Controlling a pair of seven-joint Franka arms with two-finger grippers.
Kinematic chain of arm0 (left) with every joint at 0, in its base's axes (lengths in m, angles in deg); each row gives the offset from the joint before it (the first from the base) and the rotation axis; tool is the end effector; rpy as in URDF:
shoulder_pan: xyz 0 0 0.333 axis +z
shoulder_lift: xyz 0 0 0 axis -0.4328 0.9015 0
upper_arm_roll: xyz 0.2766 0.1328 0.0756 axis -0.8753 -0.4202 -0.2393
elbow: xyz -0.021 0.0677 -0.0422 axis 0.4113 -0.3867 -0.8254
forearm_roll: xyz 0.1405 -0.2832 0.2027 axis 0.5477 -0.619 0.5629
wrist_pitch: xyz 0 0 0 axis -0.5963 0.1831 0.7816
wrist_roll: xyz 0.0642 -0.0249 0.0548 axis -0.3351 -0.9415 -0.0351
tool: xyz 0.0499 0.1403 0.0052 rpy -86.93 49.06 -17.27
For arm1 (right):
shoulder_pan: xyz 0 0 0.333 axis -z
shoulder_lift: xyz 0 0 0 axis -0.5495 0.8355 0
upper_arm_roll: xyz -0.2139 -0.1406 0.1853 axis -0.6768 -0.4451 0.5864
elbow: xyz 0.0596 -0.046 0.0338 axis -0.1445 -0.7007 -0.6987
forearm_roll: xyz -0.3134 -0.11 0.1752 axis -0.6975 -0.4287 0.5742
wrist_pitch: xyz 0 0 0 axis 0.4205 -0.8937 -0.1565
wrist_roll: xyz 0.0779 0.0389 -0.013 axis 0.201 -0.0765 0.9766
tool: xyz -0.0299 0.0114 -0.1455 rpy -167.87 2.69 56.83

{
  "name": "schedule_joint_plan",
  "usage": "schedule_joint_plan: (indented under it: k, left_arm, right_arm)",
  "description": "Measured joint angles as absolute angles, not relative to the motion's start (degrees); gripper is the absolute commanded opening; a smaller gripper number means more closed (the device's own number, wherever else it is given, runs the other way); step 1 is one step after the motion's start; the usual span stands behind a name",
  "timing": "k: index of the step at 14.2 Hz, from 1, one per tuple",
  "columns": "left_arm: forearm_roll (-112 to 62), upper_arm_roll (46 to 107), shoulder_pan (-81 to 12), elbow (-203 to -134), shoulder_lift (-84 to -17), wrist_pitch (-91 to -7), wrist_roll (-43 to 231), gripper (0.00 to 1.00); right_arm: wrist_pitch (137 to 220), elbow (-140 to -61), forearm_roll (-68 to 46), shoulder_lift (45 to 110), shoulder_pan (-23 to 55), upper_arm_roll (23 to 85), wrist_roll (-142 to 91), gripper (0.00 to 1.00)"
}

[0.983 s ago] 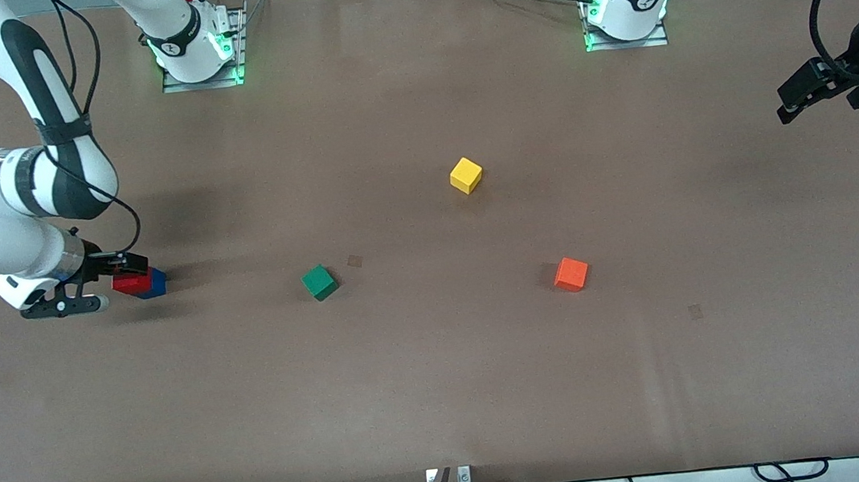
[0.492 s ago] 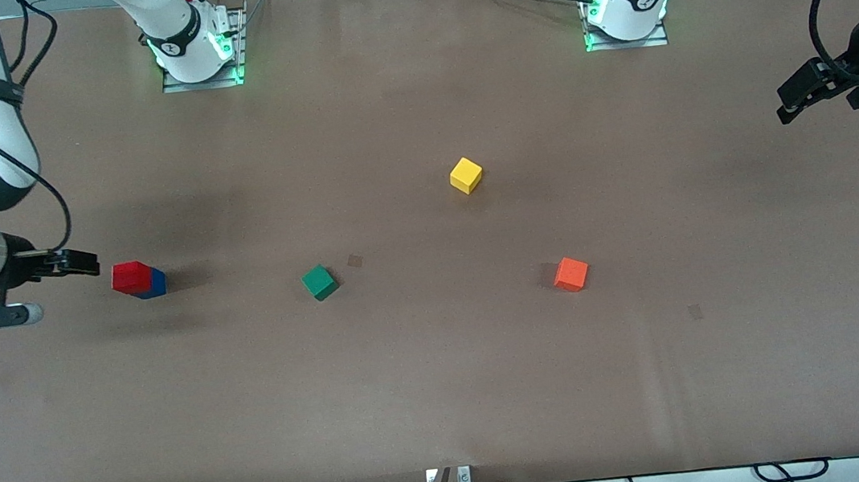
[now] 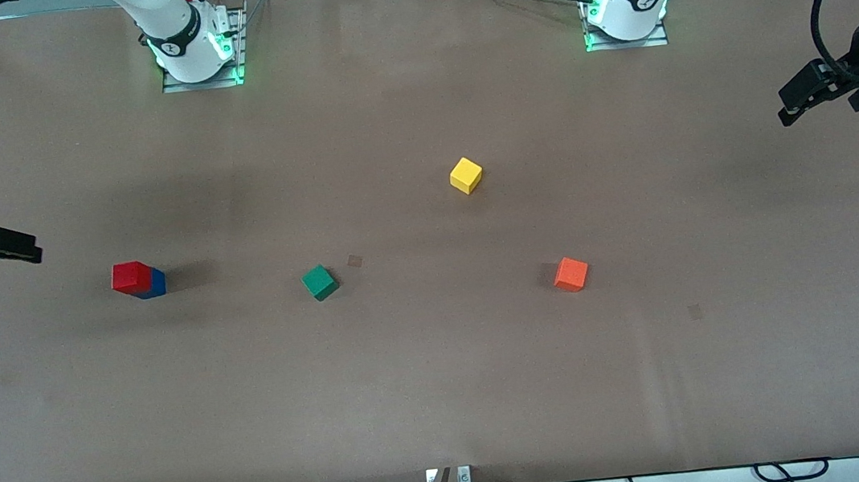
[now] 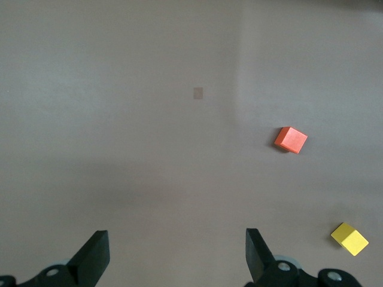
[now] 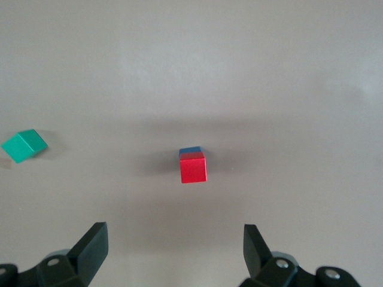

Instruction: Pass red block to right arm, stack on blue

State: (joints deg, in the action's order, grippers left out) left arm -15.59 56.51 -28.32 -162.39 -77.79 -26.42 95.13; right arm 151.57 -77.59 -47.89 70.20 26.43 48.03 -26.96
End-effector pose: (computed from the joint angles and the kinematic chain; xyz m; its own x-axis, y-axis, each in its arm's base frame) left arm 0.5365 -0.0078 0.5794 0.9925 0.1130 0.0463 0.1131 -0.9936 -0.0005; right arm 0.6128 -0.0350 0.5321 0.9982 -0.0123 -0.0592 -0.0088 -0.9983 0.0575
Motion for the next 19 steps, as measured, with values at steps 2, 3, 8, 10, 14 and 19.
schedule_joint_plan:
  k: [2,3,8,10,14,19]
  left_arm:
    - [-15.6,56.5,-28.3,-162.2,-77.6,-26.4,95.1,1.00]
    - [-15.6,56.6,-28.3,-162.2,-77.5,-26.4,95.1,1.00]
    - [-15.6,56.6,-28.3,-162.1,-77.4,-26.4,95.2,1.00]
    - [-15.6,56.6,-28.3,-162.1,-77.4,-26.4,95.2,1.00]
    - [-15.6,56.7,-28.3,-162.0,-77.4,-26.4,95.2,1.00]
    - [-15.6,56.7,-28.8,-161.1,-77.3,-26.4,95.2,1.00]
  right_arm:
    - [151.3,-76.6,-47.7,70.2,26.5,47.8,-27.3,1.00]
    - [151.3,-76.6,-47.1,70.2,26.6,47.6,-27.5,1.00]
    - [151.5,-76.5,-45.3,70.3,26.8,47.4,-28.4,1.00]
    - [151.8,-76.5,-45.3,69.8,28.1,48.0,-28.5,1.00]
    - [152.3,-76.5,-46.0,68.6,36.2,56.2,-28.5,1.00]
    - [153.7,-79.3,-46.7,67.6,36.6,57.4,-28.5,1.00]
